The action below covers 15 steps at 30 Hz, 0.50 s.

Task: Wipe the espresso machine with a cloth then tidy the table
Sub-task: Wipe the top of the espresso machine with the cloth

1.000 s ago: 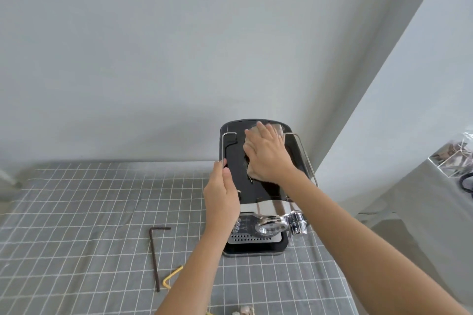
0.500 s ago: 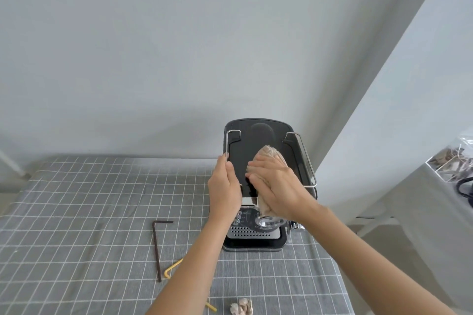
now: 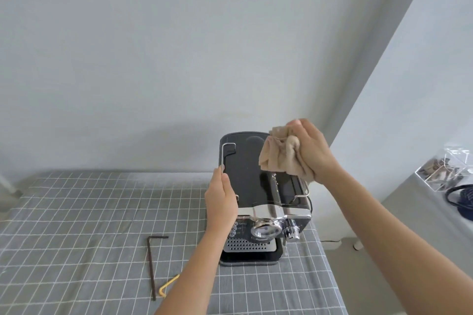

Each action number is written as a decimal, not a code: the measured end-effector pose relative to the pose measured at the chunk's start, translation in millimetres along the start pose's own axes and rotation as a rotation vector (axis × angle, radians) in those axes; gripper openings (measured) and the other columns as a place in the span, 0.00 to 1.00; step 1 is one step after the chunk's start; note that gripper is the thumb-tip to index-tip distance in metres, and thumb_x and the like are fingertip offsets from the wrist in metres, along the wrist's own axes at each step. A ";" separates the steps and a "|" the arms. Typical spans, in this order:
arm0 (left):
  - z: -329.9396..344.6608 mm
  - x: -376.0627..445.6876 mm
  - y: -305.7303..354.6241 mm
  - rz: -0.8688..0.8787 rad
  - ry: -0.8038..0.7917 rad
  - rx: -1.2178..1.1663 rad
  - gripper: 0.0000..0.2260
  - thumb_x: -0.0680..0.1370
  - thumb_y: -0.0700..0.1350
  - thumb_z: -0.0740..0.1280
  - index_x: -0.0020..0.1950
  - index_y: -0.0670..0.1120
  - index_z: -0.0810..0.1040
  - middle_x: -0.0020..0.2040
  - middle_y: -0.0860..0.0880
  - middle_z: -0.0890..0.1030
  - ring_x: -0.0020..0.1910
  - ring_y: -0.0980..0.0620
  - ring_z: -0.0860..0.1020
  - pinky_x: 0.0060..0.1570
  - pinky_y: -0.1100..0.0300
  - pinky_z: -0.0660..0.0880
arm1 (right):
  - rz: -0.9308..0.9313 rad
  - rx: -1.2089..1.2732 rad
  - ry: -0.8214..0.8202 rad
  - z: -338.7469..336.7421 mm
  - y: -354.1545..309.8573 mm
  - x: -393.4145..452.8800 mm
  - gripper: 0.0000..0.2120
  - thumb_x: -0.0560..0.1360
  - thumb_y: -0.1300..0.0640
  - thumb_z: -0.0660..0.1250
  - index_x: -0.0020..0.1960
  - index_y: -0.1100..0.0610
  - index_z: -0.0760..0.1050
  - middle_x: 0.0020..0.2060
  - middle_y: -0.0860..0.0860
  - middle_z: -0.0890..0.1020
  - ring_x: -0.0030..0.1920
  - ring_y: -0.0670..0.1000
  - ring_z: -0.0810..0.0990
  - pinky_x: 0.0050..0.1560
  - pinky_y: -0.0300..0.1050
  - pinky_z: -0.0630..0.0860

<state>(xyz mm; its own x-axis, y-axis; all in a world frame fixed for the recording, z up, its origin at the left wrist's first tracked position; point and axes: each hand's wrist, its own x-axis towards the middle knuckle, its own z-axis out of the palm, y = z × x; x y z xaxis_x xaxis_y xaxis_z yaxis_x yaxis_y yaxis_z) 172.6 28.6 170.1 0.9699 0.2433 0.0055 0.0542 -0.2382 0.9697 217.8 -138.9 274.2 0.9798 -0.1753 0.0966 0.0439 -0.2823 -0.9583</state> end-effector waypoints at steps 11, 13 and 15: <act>3.5 -1.2 -2.3 0.003 0.060 0.009 0.18 0.84 0.42 0.49 0.73 0.41 0.66 0.55 0.57 0.70 0.37 0.87 0.66 0.39 0.87 0.60 | -0.197 -0.968 -0.196 49.4 72.4 0.4 0.43 0.75 0.31 0.55 0.78 0.58 0.51 0.77 0.58 0.58 0.78 0.58 0.54 0.77 0.57 0.52; 3.6 0.2 -3.4 0.017 0.074 0.049 0.18 0.84 0.43 0.49 0.73 0.41 0.66 0.60 0.54 0.73 0.40 0.83 0.69 0.45 0.86 0.60 | -0.239 -0.986 -0.163 51.3 71.0 -14.1 0.46 0.74 0.30 0.56 0.78 0.61 0.51 0.73 0.60 0.65 0.74 0.59 0.62 0.74 0.55 0.60; 3.7 1.1 -5.3 0.022 0.092 0.061 0.19 0.84 0.45 0.49 0.73 0.44 0.67 0.66 0.52 0.74 0.51 0.67 0.77 0.59 0.72 0.68 | -0.255 -1.000 -0.145 51.3 69.1 -29.8 0.45 0.74 0.31 0.57 0.77 0.63 0.52 0.70 0.59 0.69 0.68 0.61 0.69 0.69 0.54 0.66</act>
<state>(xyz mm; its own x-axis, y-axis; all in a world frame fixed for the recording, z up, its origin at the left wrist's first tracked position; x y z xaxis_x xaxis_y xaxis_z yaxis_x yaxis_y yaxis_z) 174.3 26.7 164.1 0.9455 0.3216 0.0516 0.0503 -0.3006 0.9524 201.7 -104.8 191.3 0.9811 0.0960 0.1681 0.1362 -0.9594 -0.2470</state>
